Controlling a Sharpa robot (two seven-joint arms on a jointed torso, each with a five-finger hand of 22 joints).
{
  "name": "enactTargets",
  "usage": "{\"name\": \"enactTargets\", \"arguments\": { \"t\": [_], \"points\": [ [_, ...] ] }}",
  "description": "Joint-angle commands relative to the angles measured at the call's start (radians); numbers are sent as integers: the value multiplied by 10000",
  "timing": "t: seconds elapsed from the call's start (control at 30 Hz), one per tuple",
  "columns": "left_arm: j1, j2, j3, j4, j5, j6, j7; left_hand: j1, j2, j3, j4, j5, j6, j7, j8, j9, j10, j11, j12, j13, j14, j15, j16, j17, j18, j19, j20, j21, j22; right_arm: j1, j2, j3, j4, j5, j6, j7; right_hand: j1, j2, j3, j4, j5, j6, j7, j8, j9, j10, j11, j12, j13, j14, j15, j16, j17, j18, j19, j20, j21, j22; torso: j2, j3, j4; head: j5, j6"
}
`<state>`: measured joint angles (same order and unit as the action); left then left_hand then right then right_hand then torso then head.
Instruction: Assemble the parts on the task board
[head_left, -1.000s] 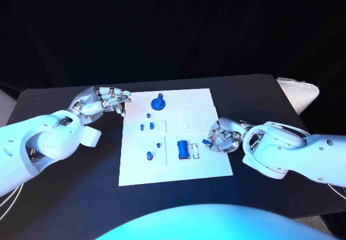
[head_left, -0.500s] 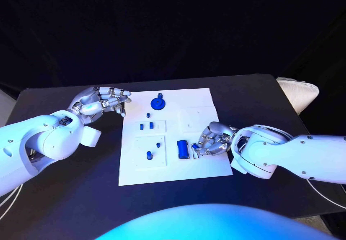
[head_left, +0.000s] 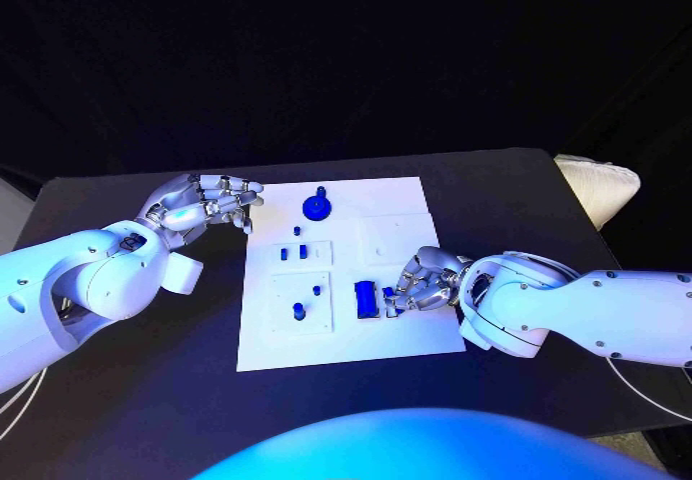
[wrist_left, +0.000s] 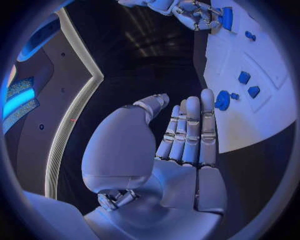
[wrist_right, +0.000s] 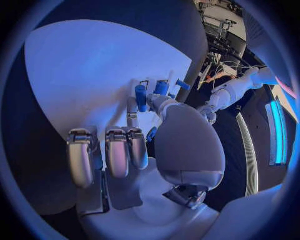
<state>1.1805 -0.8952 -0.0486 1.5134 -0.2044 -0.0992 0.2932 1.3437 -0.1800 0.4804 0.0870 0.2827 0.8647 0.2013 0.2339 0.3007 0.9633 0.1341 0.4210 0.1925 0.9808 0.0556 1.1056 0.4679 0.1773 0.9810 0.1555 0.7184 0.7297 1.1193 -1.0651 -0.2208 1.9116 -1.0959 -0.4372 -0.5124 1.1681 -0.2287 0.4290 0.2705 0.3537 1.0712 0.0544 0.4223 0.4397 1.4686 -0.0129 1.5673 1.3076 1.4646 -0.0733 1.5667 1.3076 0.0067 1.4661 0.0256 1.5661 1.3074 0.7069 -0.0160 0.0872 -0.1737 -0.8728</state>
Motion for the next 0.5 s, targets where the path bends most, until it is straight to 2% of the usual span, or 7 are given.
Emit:
{"name": "enactTargets", "arguments": {
  "t": [0.03, 0.5],
  "points": [
    [-2, 3, 6, 32, 59, 148, 38, 34, 74, -25, 57, 0, -43, 6, 51, -15, -52, -12, 49, -13, -28, 59, -22, -11, 58, 45, -10, -36, -10, -24, 50, -9, 36, -108, 106, -13, -150, 19, -91, 46, -163, -26, 10, -50, -11, 1022, -52, 35, 2632, 1062, -78, 41, 2632, -67, 1047, -21, 47, 2634, 7, -1, 3, -16, 2],
    [-2, -8, 6, 31, 59, 156, 23, 37, 68, -31, 84, -2, -49, 7, 56, -16, -60, -10, 60, -17, -29, 60, -20, -13, 58, 54, -10, -51, -19, -25, 88, -8, 24, -186, 200, 28, -501, 112, -295, 187, -390, 43, 0, -33, -14, 1022, -61, 35, 2632, 1062, -86, 41, 2632, -67, 1047, -27, 47, 2634, 0, -10, 1, -14, 2]
  ]
}}
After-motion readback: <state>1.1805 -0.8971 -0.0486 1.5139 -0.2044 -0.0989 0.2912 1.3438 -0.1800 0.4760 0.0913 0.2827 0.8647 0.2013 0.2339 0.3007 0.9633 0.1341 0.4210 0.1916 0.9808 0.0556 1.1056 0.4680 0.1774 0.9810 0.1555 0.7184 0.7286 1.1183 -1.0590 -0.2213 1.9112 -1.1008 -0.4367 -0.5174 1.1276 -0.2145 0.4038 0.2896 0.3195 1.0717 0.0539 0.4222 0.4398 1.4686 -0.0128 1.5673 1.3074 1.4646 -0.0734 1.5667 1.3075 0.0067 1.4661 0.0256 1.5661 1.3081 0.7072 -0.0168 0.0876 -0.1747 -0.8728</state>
